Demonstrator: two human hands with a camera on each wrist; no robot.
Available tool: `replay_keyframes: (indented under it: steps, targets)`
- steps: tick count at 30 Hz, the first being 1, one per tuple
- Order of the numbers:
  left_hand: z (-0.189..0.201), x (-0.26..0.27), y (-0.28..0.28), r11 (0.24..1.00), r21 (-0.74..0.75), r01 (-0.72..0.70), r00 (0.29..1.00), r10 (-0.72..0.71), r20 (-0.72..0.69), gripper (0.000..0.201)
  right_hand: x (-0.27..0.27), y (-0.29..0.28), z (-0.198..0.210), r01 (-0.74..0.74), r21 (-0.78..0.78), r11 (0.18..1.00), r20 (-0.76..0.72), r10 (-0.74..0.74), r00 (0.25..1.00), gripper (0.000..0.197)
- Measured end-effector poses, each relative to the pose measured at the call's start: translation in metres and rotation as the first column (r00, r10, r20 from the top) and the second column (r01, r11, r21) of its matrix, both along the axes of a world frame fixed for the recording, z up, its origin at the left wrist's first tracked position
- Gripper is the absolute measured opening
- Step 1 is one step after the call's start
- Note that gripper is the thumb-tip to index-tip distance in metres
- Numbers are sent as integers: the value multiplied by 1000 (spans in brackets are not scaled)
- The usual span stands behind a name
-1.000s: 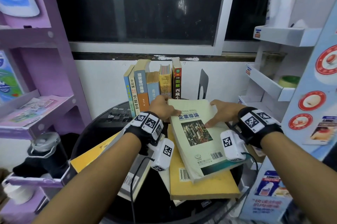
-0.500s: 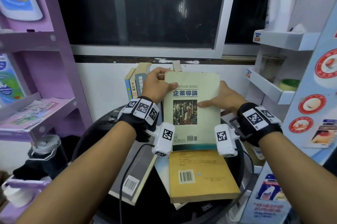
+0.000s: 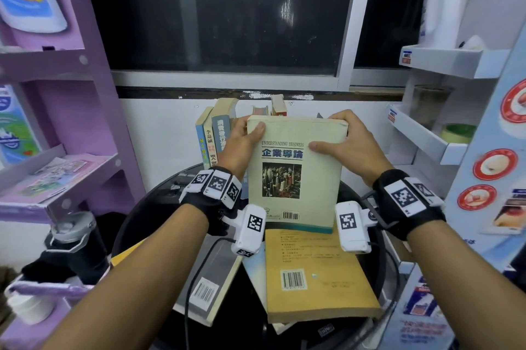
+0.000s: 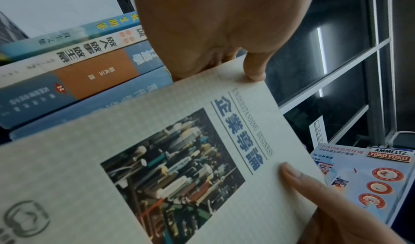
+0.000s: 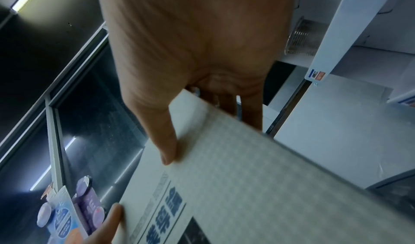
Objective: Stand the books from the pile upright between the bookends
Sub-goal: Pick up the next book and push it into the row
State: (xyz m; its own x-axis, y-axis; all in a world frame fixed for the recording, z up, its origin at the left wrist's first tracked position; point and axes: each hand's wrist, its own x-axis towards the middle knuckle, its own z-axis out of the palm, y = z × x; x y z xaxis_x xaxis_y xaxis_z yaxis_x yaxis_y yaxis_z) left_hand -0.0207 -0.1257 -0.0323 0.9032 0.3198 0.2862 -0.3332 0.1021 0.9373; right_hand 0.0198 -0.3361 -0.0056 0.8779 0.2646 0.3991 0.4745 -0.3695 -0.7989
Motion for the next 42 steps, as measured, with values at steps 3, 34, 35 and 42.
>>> replay_keyframes:
  steps: [3, 34, 35, 42]
  targets:
    - [-1, 5, -4, 999, 26, -26, 1000, 26, 6, 30, 1, -7, 3, -82, -8, 997, -10, 82, 997, 41]
    - [25, 45, 6, 822, 552, -140, 990, 124, 65, 31, -27, -13, 39, 52, -255, 966, 96, -28, 995, 57]
    - [24, 48, 5, 789, 593, -161, 986, 156, 61, 33, -26, -15, 40, 71, -257, 964, 98, -47, 994, 57]
    - [24, 70, 3, 543, 814, -206, 967, 242, 83, 43, -15, -21, 43, 150, -248, 957, 82, -134, 988, 55]
